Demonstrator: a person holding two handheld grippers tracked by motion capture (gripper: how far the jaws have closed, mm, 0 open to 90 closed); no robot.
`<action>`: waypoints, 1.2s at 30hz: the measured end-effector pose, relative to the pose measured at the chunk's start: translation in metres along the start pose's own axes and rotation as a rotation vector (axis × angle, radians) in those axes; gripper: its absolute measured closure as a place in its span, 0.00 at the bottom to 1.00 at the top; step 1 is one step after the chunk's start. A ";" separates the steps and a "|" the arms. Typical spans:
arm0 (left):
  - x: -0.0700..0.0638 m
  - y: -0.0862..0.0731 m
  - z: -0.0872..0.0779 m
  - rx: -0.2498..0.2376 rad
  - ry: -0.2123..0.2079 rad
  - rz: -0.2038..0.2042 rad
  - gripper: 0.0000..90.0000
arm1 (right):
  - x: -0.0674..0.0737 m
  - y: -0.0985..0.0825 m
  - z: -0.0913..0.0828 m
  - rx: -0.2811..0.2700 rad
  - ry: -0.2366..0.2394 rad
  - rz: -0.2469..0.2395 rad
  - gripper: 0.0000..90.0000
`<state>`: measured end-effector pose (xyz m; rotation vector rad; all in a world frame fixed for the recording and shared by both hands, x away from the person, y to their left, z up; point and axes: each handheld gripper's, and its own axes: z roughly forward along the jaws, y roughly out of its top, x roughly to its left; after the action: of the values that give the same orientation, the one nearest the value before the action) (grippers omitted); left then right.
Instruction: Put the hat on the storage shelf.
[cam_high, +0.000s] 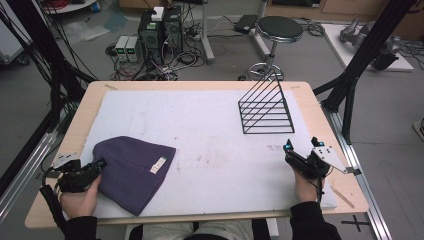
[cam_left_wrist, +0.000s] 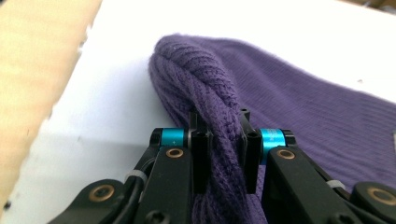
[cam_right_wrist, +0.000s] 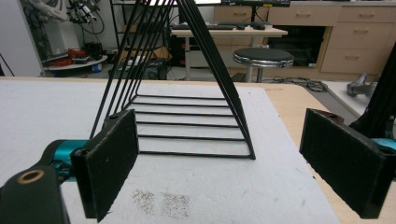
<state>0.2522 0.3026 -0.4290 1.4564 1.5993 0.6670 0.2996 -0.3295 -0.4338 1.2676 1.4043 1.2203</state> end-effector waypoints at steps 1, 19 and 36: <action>-0.002 0.001 -0.001 -0.015 -0.002 0.008 0.89 | 0.000 0.000 0.000 -0.001 0.000 0.000 0.12; -0.049 0.027 -0.019 -0.197 -0.033 0.310 0.88 | 0.000 0.000 -0.001 -0.001 -0.001 0.005 0.12; -0.095 0.056 -0.033 -0.441 -0.128 0.520 0.88 | 0.000 0.000 -0.001 -0.009 -0.004 0.006 0.12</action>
<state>0.2492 0.2251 -0.3436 1.5384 0.8925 1.1157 0.2985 -0.3295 -0.4333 1.2680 1.3913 1.2261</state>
